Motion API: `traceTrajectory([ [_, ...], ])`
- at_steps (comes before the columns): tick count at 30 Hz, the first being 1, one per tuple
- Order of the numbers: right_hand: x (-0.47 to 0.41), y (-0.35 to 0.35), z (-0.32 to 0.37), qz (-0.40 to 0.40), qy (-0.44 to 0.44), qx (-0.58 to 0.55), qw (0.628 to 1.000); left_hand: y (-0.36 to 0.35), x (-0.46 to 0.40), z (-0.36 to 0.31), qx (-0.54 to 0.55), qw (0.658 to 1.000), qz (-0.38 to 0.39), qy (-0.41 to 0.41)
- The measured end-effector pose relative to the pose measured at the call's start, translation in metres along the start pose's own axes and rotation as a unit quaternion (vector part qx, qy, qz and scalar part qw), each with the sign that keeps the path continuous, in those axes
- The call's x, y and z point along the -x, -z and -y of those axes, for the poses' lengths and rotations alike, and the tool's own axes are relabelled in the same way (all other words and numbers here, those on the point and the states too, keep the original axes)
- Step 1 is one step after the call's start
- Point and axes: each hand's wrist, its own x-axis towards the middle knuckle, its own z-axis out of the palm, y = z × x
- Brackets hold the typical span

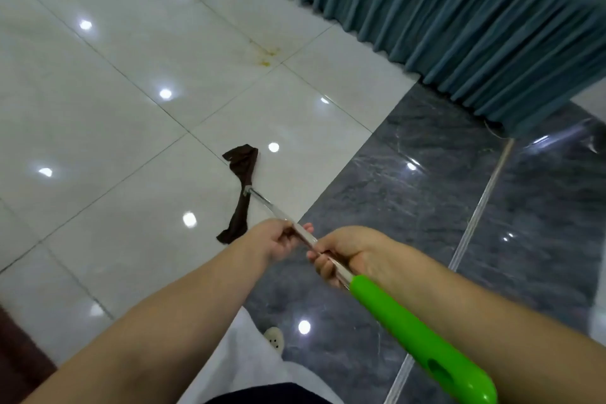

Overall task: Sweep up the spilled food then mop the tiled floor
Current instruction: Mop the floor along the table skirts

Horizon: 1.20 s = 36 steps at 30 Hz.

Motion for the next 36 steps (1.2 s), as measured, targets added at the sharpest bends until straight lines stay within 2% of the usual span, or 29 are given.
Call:
traceTrajectory([
  [5,-0.017,-0.007,0.018,-0.083,0.05,0.071,0.993,-0.03,-0.02,-0.018,-0.038,0.999,-0.002,0.006],
  [10,-0.05,-0.021,0.062,-0.151,0.073,0.139,0.976,-0.051,-0.035,-0.065,-0.091,0.996,-0.006,-0.012],
  [18,-0.082,-0.052,0.148,-0.209,0.124,0.317,0.917,-0.062,-0.05,-0.15,-0.126,0.992,0.022,0.003],
  [20,-0.076,-0.056,0.159,-0.172,0.131,0.29,0.932,-0.063,-0.053,-0.165,-0.118,0.993,0.029,0.005],
  [21,-0.07,-0.056,0.165,-0.131,0.118,0.235,0.956,-0.064,-0.053,-0.173,-0.106,0.994,0.032,0.004],
  [23,-0.053,-0.054,0.18,-0.012,0.054,0.055,0.997,-0.07,-0.05,-0.187,-0.091,0.995,0.042,0.001],
  [25,-0.046,-0.051,0.194,0.079,0.01,-0.117,0.99,-0.079,-0.048,-0.201,-0.095,0.994,0.048,-0.007],
  [27,-0.042,-0.052,0.206,0.095,0.007,-0.196,0.976,-0.087,-0.048,-0.212,-0.104,0.993,0.051,-0.014],
  [30,-0.04,-0.053,0.221,0.059,0.027,-0.207,0.976,-0.096,-0.05,-0.222,-0.118,0.991,0.055,-0.019],
  [36,-0.043,-0.048,0.255,0.01,0.033,-0.113,0.993,-0.119,-0.064,-0.241,-0.102,0.993,0.041,-0.042],
])
